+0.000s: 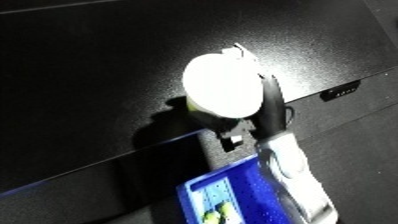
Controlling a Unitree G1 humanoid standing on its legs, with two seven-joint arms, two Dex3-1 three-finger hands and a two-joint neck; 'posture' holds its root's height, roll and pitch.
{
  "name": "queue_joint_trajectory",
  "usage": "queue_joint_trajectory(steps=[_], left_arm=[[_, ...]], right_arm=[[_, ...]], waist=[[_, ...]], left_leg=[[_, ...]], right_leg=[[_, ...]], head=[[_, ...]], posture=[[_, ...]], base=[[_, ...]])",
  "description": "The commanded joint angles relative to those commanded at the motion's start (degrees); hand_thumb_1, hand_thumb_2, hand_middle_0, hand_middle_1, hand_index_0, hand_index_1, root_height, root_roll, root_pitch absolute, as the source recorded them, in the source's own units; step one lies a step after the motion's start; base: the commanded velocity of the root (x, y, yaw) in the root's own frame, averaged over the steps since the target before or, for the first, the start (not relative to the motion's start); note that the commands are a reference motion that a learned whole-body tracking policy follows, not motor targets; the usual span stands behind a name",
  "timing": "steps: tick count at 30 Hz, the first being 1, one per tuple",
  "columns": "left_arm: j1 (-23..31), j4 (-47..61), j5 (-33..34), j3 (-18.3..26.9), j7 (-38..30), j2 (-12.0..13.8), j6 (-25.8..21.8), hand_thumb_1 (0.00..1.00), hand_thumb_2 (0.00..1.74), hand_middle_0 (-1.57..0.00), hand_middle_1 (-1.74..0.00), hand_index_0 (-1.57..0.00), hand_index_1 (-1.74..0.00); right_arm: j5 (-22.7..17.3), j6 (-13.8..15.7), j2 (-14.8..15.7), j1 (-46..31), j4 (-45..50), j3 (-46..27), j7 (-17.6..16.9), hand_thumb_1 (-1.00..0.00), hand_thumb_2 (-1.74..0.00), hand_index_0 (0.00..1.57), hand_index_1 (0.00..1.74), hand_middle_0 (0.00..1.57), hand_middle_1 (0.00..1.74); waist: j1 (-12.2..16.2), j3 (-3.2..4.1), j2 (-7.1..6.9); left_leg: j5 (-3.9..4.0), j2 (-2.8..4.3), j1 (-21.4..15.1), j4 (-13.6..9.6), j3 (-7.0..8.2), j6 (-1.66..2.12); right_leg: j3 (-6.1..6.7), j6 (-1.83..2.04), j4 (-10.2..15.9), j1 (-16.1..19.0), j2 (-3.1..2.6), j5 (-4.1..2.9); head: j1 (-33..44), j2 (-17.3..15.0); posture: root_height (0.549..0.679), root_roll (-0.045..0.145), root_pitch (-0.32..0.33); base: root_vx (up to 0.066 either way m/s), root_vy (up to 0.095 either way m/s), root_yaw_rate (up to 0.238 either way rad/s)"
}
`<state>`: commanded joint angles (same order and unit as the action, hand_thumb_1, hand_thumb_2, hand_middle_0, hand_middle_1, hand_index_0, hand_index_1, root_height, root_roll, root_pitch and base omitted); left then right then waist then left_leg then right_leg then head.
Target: Pick up the object and place it into the box
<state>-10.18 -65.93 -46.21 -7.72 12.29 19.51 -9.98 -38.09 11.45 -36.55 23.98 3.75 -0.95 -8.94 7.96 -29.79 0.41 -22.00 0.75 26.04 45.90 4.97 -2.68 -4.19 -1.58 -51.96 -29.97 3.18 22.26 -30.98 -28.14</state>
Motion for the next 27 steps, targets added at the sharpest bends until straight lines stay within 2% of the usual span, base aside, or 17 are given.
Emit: queue_joint_trajectory(steps=[3, 8, 12, 15, 18, 21, 24, 27], left_arm=[[0.4, -0.4, -0.2, 0.6, 0.1, 0.1, -0.3, 0.0, 0.0, 0.0, 0.0, 0.0, 0.0], [1.2, -0.7, -0.8, 1.6, 0.7, -0.2, -1.3, 0.0, 0.0, 0.0, 0.0, 0.0, 0.0], [1.5, -0.6, -1.4, 2.0, 1.2, -0.6, -2.3, 0.0, 0.0, 0.0, 0.0, 0.0, 0.0], [1.6, -0.6, -1.8, 2.0, 1.2, -0.8, -2.4, 0.0, 0.0, 0.0, 0.0, 0.0, 0.0], [1.9, -0.9, -2.4, 1.9, 1.4, -0.7, -2.5, 0.0, 0.0, 0.0, 0.0, 0.0, 0.0], [2.1, -1.5, -3.0, 1.9, 1.7, -0.6, -2.5, 0.0, 0.0, 0.0, 0.0, 0.0, 0.0], [2.0, -1.8, -3.5, 1.9, 1.8, -0.3, -1.8, 0.0, 0.0, 0.0, 0.0, 0.0, 0.0], [1.7, -1.7, -3.5, 1.8, 1.4, -0.1, -0.9, 0.0, 0.0, 0.0, 0.0, 0.0, 0.0]], right_arm=[[-0.2, 4.4, 0.6, -4.4, 0.1, -3.1, -1.1, -0.85, -1.48, 1.33, 1.48, 1.33, 1.48], [0.5, 12.8, 2.9, -12.4, -1.6, -8.3, -6.1, -0.85, -1.48, 1.33, 1.48, 1.33, 1.48], [0.2, 21.3, 4.6, -18.8, -7.8, -12.8, -9.8, -0.85, -1.48, 1.33, 1.48, 1.33, 1.48], [0.5, 25.6, 5.1, -21.7, -13.5, -14.4, -12.0, -0.85, -1.48, 1.33, 1.48, 1.33, 1.48], [-0.6, 27.9, 4.7, -23.3, -19.8, -14.9, -13.6, -0.85, -1.48, 1.33, 1.48, 1.33, 1.48], [-4.0, 28.8, 4.1, -23.9, -26.2, -15.2, -13.8, -0.85, -1.48, 1.33, 1.48, 1.33, 1.48], [-9.7, 28.8, 3.8, -23.9, -33.4, -15.5, -11.7, -0.85, -1.48, 1.33, 1.48, 1.33, 1.48], [-14.6, 26.7, 3.9, -23.4, -40.1, -14.7, -8.0, -0.85, -1.48, 1.33, 1.48, 1.33, 1.48]], waist=[[1.2, 0.0, -0.27], [3.2, 0.0, -0.53], [4.6, 0.0, -0.35], [5.3, 0.0, -0.12], [5.7, 0.0, 0.05], [5.9, 0.0, 0.33], [6.0, 0.0, 0.73], [5.9, 0.0, 1.1]], left_leg=[[-0.26, 0.24, -0.1, -0.2, 0.65, -0.04], [-0.72, 0.48, -0.2, -0.6, 1.72, -0.32], [-1.18, 0.55, -0.4, -0.7, 2.46, -0.62], [-1.3, 0.44, -0.6, -0.8, 2.75, -0.82], [-1.43, 0.22, -0.8, -1.1, 2.87, -1.01], [-1.54, -0.06, -1.0, -1.2, 2.89, -1.17], [-1.58, -0.31, -1.2, -1.2, 2.89, -1.26], [-1.54, -0.5, -1.2, -1.2, 2.79, -1.33]], right_leg=[[0.32, 0.15, 0.2, -0.2, -0.52, -0.07], [0.92, 0.33, 0.4, -0.6, -1.42, 0.05], [1.45, 0.59, 0.3, -1.0, -2.04, 0.11], [1.89, 0.7, 0.4, -1.3, -2.48, -0.02], [2.23, 0.66, 0.7, -1.2, -2.92, -0.2], [2.51, 0.46, 0.8, -1.1, -3.35, -0.26], [2.75, 0.28, 0.7, -1.1, -3.63, -0.23], [2.84, 0.16, 0.6, -1.2, -3.81, -0.35]], head=[[-0.5, 1.3], [-1.2, 2.0], [-1.9, 2.1], [-4.8, 1.6], [-8.3, 0.6], [-11.8, -0.7], [-14.7, -2.0], [-17.5, -3.7]], posture=[[0.62, 0.055, 0.031], [0.62, 0.055, 0.04], [0.619, 0.056, 0.047], [0.619, 0.055, 0.05], [0.62, 0.053, 0.053], [0.621, 0.053, 0.054], [0.621, 0.053, 0.053], [0.621, 0.052, 0.053]], base=[[-0.013, 0.037, -0.112], [-0.013, 0.052, -0.121], [-0.013, 0.058, -0.091], [-0.011, 0.044, -0.078], [-0.009, 0.035, -0.091], [-0.002, 0.035, -0.083], [0.002, 0.032, -0.061], [-0.009, 0.012, -0.021]])
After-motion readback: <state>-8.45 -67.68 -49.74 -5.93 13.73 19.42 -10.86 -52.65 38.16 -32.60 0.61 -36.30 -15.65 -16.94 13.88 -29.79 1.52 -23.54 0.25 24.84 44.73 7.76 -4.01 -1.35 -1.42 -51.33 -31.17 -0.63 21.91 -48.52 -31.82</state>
